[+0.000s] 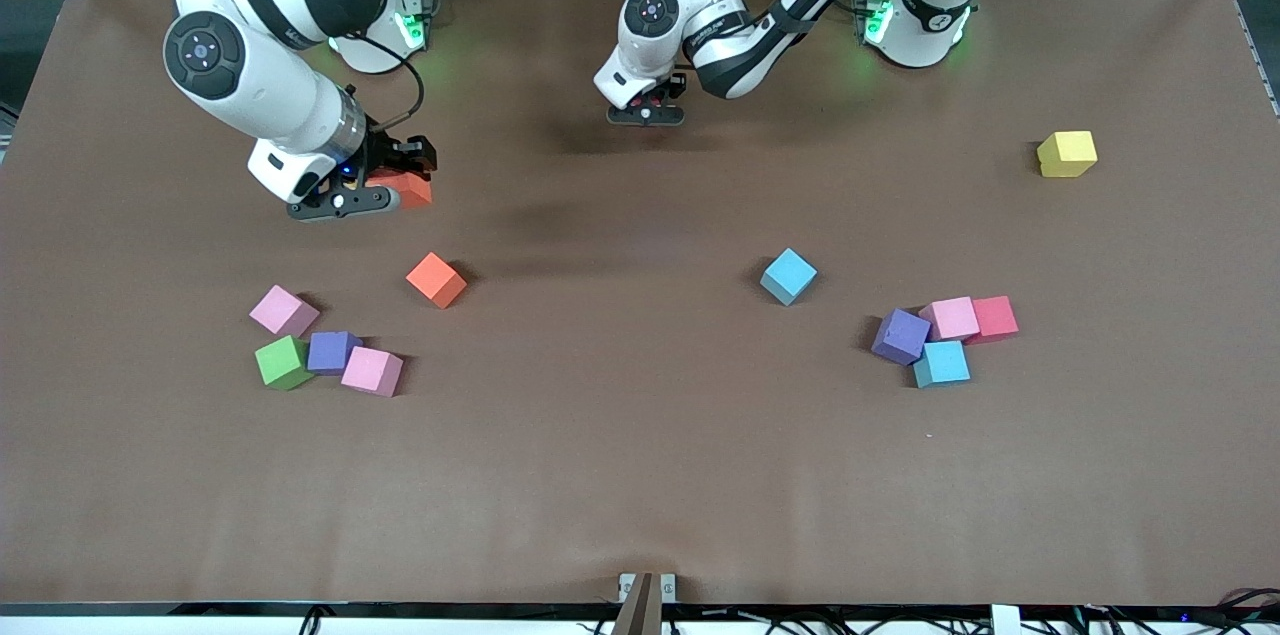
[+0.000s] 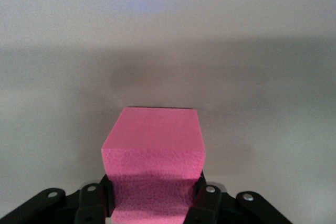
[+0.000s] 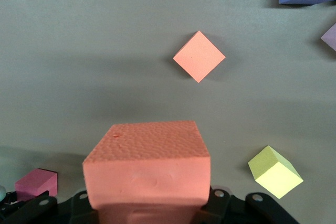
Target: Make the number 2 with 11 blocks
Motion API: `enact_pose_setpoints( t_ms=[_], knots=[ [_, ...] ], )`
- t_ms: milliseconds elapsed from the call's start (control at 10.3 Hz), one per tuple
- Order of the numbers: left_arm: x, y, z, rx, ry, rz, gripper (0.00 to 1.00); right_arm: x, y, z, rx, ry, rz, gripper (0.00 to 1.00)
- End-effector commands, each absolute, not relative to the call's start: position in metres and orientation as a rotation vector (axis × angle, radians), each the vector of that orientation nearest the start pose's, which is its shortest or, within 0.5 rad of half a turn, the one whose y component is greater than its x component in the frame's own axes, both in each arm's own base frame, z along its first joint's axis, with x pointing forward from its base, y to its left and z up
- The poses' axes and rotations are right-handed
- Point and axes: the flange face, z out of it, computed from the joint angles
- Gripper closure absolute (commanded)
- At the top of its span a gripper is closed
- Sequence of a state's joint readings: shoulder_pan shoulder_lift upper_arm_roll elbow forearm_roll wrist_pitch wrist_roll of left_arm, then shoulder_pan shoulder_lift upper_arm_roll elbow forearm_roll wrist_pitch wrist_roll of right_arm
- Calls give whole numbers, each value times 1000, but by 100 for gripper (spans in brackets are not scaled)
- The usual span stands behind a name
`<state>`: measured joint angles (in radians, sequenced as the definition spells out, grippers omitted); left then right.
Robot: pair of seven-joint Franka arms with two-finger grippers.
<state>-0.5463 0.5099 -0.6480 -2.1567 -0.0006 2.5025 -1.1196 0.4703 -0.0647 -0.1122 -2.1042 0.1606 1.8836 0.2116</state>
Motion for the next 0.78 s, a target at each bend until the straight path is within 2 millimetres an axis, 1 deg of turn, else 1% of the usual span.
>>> enact_pose_setpoints(
  t_ms=[0, 97, 485, 582, 679],
  knots=[
    [206, -525, 194, -3151, 37, 488, 52, 470, 193, 439, -3030, -122, 269, 73],
    [206, -525, 194, -3151, 37, 488, 51, 469, 193, 439, -3030, -124, 267, 73],
    [218, -519, 190, -3146, -11, 477, 51, 466, 201, 438, -3031, -149, 271, 73],
    [218, -518, 189, -3144, -13, 478, 42, 465, 202, 436, -3031, -151, 271, 73],
    [218, -518, 189, -3143, -25, 478, 8, 464, 202, 434, -3031, -152, 271, 73]
  ],
)
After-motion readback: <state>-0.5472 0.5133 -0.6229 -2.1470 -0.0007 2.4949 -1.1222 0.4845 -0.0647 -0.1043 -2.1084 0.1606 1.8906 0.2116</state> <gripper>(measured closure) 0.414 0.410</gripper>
